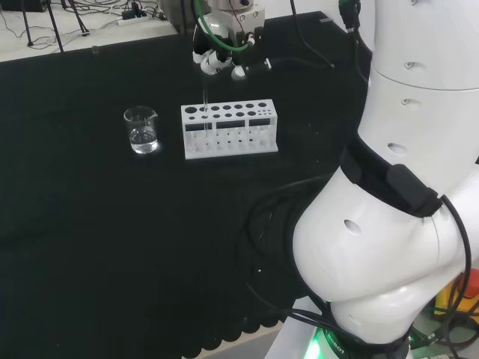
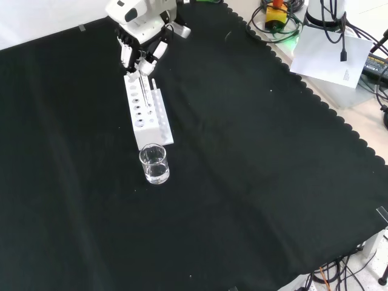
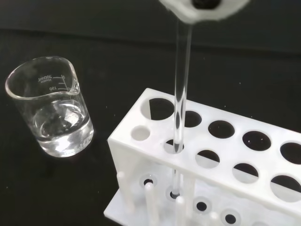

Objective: Put the glass rod back on the white test tube rack.

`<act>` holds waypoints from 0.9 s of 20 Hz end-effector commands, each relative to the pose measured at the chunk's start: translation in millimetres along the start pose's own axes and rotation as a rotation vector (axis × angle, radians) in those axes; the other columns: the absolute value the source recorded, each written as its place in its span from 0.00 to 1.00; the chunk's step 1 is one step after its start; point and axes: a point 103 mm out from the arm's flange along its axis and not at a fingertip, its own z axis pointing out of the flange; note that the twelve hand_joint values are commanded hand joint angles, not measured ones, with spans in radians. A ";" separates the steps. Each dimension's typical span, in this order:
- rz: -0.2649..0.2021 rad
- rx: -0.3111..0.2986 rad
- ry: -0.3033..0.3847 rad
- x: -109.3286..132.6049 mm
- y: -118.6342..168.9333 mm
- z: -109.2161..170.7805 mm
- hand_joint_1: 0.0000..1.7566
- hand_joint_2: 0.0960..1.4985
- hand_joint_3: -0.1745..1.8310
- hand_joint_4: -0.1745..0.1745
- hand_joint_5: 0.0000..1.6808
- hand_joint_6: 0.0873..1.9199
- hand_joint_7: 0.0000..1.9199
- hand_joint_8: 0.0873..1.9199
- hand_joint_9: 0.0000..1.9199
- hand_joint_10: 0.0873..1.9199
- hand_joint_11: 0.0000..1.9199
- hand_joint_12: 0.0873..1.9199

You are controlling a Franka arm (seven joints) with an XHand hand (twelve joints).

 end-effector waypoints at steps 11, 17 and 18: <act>0.007 0.031 -0.051 -3.2 -1.6 -14.5 0.82 0.54 0.00 0.00 0.20 0.30 0.35 0.39 0.86 0.38 0.93 0.42; 0.018 0.001 -0.065 -4.1 -5.3 -25.8 0.82 0.54 0.00 0.00 0.20 0.28 0.33 0.38 0.86 0.38 0.93 0.42; 0.018 -0.001 -0.068 -3.7 -5.3 -26.6 0.82 0.54 0.00 0.00 0.20 0.28 0.33 0.38 0.86 0.38 0.93 0.43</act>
